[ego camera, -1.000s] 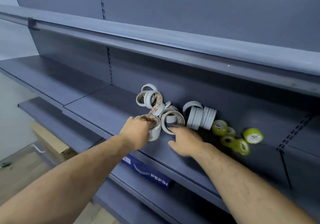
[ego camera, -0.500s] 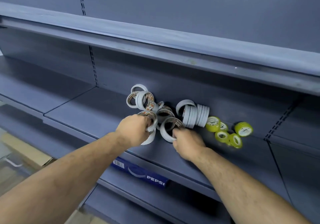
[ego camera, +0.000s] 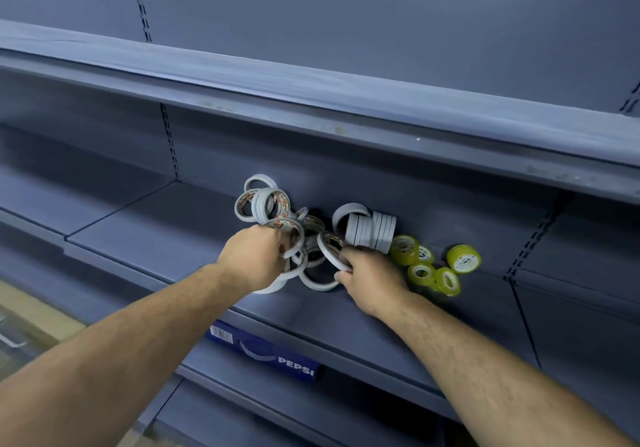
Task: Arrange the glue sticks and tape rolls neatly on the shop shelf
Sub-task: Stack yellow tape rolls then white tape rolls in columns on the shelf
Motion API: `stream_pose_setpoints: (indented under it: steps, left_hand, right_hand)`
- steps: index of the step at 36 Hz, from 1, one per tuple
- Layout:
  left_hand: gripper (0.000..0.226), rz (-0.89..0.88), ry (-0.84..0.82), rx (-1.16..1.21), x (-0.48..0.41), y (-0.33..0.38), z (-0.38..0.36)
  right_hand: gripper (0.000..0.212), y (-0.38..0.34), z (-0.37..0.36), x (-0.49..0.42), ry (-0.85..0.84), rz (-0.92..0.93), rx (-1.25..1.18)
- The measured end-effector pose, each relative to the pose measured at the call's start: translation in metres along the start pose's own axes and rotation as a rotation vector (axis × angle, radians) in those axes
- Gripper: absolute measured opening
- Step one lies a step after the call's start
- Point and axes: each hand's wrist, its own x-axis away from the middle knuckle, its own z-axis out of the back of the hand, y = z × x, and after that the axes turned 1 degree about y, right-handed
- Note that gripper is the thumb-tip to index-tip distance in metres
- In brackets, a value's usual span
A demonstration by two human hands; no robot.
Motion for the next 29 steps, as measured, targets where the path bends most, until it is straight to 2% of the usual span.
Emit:
stream_pose_setpoints:
  steps: [4,8,14,18,23,27,29]
  left_hand:
    - [0.007,0.035,-0.011,0.05,-0.001,0.008,0.007]
    - [0.004,0.016,0.026,0.076,-0.005,0.017,0.009]
    - [0.006,-0.092,0.141,0.175,-0.009,0.041,0.007]
    - [0.013,-0.291,0.245,0.264,-0.018,0.065,-0.01]
    - [0.022,-0.397,0.177,0.366,-0.022,0.122,-0.026]
    - [0.018,-0.434,0.085,0.367,-0.016,0.175,-0.028]
    - [0.009,-0.46,0.084,0.336,-0.012,0.202,-0.026]
  right_hand:
    - [0.021,0.007,0.004,-0.005,0.022,-0.119,-0.14]
    - [0.017,0.011,0.012,-0.005,0.019,-0.137,-0.182]
    - [0.022,0.025,0.027,0.019,0.102,-0.128,-0.034]
    - [0.021,0.041,0.04,0.049,0.188,-0.199,0.054]
    - [0.019,0.075,0.059,0.098,0.203,-0.336,0.108]
    - [0.019,0.108,0.08,0.139,0.214,-0.43,0.16]
    - [0.019,0.126,0.09,0.159,0.224,-0.479,0.167]
